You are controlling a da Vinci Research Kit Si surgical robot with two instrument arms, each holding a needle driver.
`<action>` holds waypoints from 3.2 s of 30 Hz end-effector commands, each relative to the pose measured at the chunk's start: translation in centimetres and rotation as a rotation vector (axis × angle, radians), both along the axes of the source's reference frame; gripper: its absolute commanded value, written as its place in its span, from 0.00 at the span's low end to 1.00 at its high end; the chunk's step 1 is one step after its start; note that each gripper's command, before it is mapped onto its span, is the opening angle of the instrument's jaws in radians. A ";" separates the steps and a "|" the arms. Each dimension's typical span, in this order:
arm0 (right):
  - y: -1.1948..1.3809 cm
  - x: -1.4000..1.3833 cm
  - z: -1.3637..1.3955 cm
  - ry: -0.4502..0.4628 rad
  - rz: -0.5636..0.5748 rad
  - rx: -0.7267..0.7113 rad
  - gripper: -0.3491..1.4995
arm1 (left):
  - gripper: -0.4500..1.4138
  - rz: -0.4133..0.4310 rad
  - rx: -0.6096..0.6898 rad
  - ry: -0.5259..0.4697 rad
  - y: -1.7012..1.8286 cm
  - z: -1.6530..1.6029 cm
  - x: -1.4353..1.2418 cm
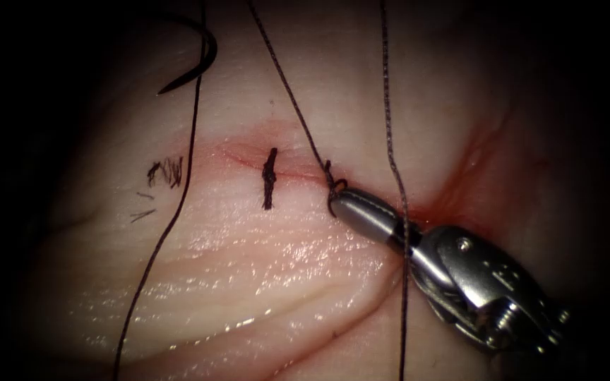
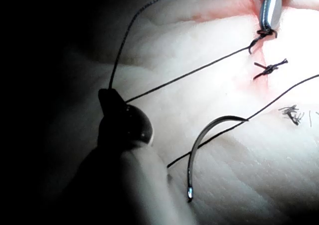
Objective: Wound Closure
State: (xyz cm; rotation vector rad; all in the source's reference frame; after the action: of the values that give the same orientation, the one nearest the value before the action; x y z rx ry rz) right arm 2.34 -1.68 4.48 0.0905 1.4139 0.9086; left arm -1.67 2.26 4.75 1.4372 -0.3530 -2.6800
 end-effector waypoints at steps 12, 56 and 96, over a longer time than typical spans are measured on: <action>-0.20 0.14 -0.17 -0.054 -0.026 -0.133 0.00 | 0.00 -0.131 -0.070 0.062 0.64 0.32 -0.21; -0.80 0.22 0.07 -0.204 -0.092 -0.220 0.00 | 0.00 -0.251 -0.226 0.244 1.53 1.03 -0.95; -0.96 0.23 0.01 -0.201 -0.065 -0.166 0.86 | 0.00 -0.220 -0.157 0.005 1.33 0.94 -1.07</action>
State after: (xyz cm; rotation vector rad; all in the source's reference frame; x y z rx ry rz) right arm 2.50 -2.64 4.44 -0.0845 1.2802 0.7248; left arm -2.70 3.44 5.63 1.4650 -0.7194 -2.7395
